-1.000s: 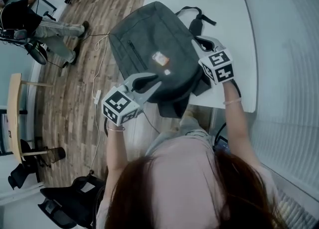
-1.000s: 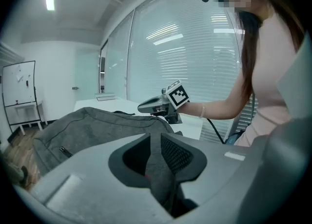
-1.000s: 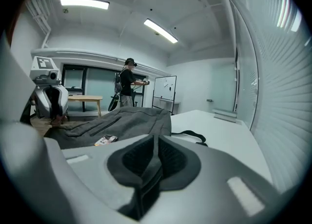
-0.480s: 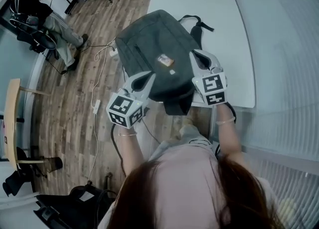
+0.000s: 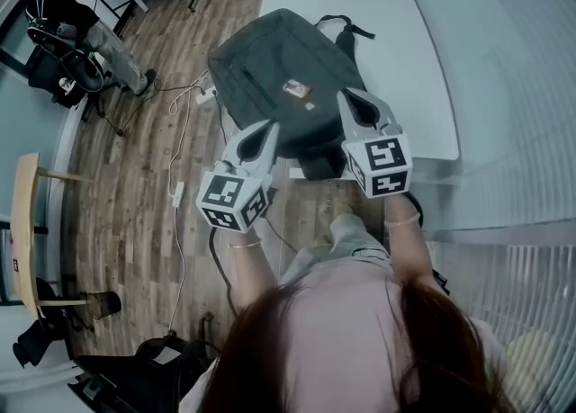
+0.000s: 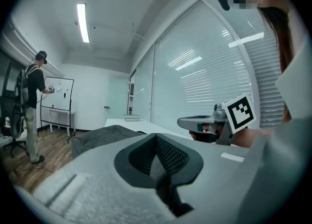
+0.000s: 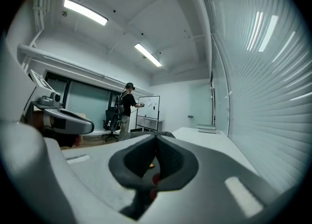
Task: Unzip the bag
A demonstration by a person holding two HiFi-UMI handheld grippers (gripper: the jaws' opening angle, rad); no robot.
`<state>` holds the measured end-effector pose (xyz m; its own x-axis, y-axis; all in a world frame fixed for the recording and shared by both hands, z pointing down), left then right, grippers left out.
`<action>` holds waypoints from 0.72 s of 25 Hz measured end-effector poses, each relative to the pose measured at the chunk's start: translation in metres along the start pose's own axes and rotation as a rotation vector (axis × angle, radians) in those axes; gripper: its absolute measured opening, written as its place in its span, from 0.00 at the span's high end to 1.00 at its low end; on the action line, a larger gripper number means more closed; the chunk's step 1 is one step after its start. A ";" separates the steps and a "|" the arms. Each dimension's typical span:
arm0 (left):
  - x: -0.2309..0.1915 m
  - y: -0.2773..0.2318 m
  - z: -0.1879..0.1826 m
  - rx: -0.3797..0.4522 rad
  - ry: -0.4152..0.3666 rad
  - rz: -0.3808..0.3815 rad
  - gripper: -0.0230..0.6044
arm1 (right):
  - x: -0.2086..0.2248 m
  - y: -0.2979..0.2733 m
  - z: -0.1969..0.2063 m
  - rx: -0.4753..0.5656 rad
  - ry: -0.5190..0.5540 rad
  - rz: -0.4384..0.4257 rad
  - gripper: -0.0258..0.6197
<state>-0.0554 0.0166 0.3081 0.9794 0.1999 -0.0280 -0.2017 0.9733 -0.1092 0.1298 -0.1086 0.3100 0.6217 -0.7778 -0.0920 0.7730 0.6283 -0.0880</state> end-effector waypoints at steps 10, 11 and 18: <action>0.019 0.027 0.014 0.018 -0.029 -0.127 0.95 | -0.019 0.042 0.002 0.056 0.044 0.016 0.96; 0.019 0.027 0.014 0.020 -0.031 -0.134 0.95 | -0.019 0.043 0.002 0.055 0.049 0.015 0.96; 0.028 0.023 0.009 0.072 -0.017 -0.139 0.95 | -0.014 0.049 0.001 0.048 0.095 0.002 0.96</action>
<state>-0.0325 0.0452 0.3136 0.9980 0.0636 -0.0004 -0.0636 0.9972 -0.0392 0.1591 -0.0667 0.3078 0.6104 -0.7699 -0.1859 0.7782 0.6267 -0.0405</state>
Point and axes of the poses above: the fingertips, and each gripper's own axes: y backward along the fingers, x to its right, z out of its underside, the point moved 9 cm from there along y, backward along the fingers
